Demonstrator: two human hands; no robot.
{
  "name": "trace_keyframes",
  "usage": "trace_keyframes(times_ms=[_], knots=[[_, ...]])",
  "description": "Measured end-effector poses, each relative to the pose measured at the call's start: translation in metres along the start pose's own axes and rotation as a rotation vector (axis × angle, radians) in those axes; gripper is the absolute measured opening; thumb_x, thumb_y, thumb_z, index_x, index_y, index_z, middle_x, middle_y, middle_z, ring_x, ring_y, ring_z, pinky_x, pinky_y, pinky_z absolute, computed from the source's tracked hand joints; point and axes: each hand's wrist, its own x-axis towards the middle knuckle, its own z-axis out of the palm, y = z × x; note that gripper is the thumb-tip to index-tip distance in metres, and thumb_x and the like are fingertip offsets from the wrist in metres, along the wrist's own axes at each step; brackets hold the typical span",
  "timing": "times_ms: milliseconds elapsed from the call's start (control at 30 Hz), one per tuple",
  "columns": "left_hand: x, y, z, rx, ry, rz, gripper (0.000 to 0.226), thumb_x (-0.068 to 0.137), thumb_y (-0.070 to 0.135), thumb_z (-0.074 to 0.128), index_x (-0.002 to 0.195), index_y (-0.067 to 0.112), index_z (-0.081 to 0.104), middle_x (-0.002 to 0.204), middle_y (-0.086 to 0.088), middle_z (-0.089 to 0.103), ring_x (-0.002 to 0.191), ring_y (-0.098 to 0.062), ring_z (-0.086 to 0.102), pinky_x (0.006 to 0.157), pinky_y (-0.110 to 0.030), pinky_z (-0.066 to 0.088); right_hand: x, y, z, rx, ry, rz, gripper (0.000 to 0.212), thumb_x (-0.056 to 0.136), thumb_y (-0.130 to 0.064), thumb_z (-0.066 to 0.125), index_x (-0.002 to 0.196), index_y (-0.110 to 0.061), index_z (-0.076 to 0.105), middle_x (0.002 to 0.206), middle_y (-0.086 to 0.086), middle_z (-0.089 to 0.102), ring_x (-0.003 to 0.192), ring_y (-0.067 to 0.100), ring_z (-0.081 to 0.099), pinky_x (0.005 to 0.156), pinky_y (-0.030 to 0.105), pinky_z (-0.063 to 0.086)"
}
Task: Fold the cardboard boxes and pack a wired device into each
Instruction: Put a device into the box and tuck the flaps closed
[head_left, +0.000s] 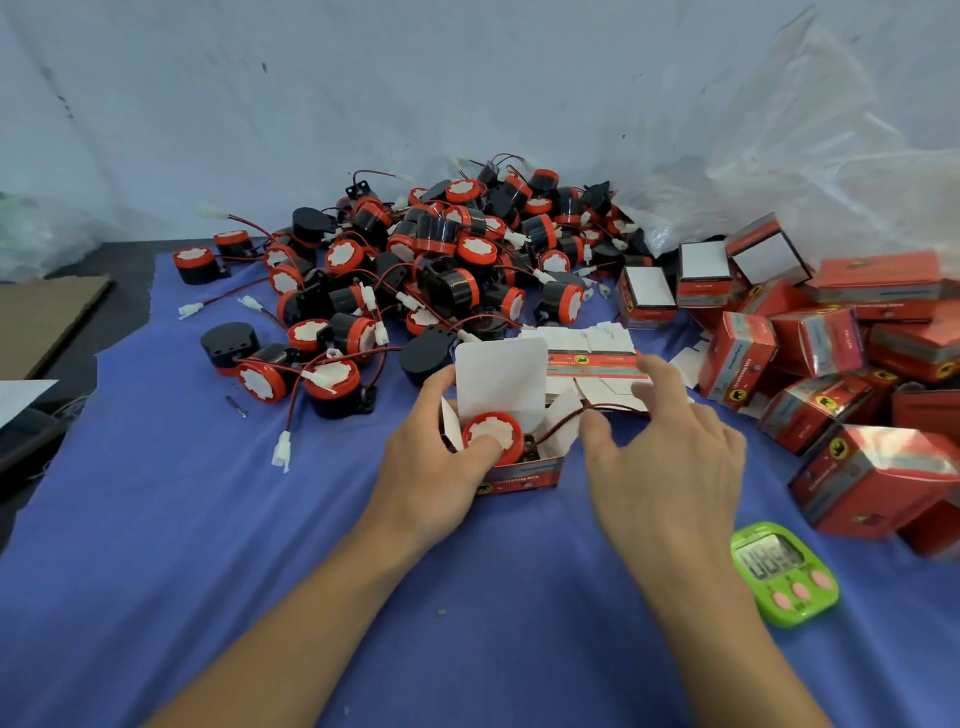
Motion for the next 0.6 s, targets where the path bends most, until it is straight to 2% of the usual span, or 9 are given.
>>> trace_keyframes(times_ms=[67,100,167,233,333,400,467,533,600], knots=[[0.0,0.0,0.0,-0.003,0.0,-0.006,0.061,0.078,0.052,0.069,0.133,0.061,0.043,0.106,0.038,0.066,0.095,0.012,0.064,0.069,-0.009,0.051,0.002,0.004,0.001,0.052,-0.023,0.118,0.021,0.088,-0.048,0.064,0.106,-0.036,0.065,0.105,-0.002,0.073,0.105,0.03,0.06,0.085,0.037,0.039],[0.0,0.0,0.0,-0.009,0.0,-0.004,0.065,0.077,0.055,0.068,0.137,0.057,0.043,0.109,0.037,0.067,0.098,0.011,0.065,0.072,-0.011,0.053,0.001,0.003,0.003,0.081,-0.028,0.132,0.014,0.087,-0.046,0.065,0.091,-0.033,0.066,0.095,-0.003,0.073,0.097,0.028,0.062,0.075,0.035,0.042],[0.001,0.0,0.001,-0.002,-0.011,0.004,0.07,0.074,0.056,0.067,0.14,0.053,0.044,0.116,0.035,0.067,0.104,0.01,0.064,0.082,-0.018,0.054,-0.003,0.0,0.006,0.164,-0.028,0.08,0.02,0.083,-0.042,0.07,0.073,-0.027,0.061,0.074,-0.008,0.068,0.079,0.019,0.063,0.062,0.033,0.043],[0.0,0.0,0.002,0.007,-0.027,0.014,0.068,0.075,0.048,0.07,0.139,0.052,0.047,0.119,0.033,0.067,0.108,0.008,0.064,0.087,-0.024,0.055,-0.009,-0.008,0.007,0.248,-0.019,-0.015,0.022,0.08,-0.043,0.072,0.072,-0.027,0.06,0.067,-0.013,0.065,0.07,0.01,0.061,0.059,0.03,0.046],[0.001,-0.001,0.004,-0.009,-0.025,-0.003,0.059,0.082,0.031,0.077,0.133,0.049,0.054,0.119,0.027,0.07,0.108,0.001,0.068,0.091,-0.037,0.059,-0.017,-0.016,0.01,0.37,-0.04,-0.149,0.015,0.078,-0.044,0.063,0.09,-0.035,0.064,0.078,-0.016,0.068,0.08,0.006,0.064,0.067,0.022,0.05],[0.002,-0.001,0.006,-0.025,-0.019,-0.025,0.056,0.08,0.028,0.078,0.129,0.046,0.057,0.117,0.024,0.072,0.107,-0.002,0.069,0.092,-0.042,0.059,-0.019,-0.018,0.01,0.405,-0.05,-0.211,0.022,0.079,-0.034,0.059,0.101,-0.039,0.062,0.085,-0.018,0.069,0.084,0.005,0.065,0.069,0.02,0.052],[0.003,0.0,0.006,-0.029,-0.018,-0.034,0.055,0.076,0.031,0.075,0.126,0.045,0.059,0.114,0.024,0.072,0.105,-0.002,0.069,0.091,-0.042,0.059,-0.019,-0.017,0.009,0.434,-0.042,-0.239,0.025,0.079,-0.025,0.058,0.1,-0.037,0.066,0.089,-0.024,0.069,0.083,0.002,0.066,0.069,0.016,0.051],[0.003,0.0,0.006,-0.023,-0.021,-0.04,0.054,0.073,0.035,0.073,0.124,0.047,0.059,0.111,0.026,0.072,0.102,0.001,0.068,0.087,-0.035,0.059,-0.02,-0.016,0.008,0.507,-0.017,-0.211,0.02,0.079,-0.022,0.059,0.093,-0.032,0.069,0.089,-0.031,0.069,0.082,-0.005,0.068,0.069,0.008,0.049],[0.004,0.001,0.005,-0.014,-0.025,-0.053,0.054,0.07,0.038,0.072,0.121,0.048,0.059,0.111,0.028,0.071,0.101,0.005,0.067,0.084,-0.027,0.056,-0.017,-0.016,0.006,0.545,0.065,-0.127,0.01,0.081,-0.021,0.066,0.086,-0.029,0.062,0.084,-0.033,0.069,0.076,-0.009,0.067,0.064,0.001,0.042]])
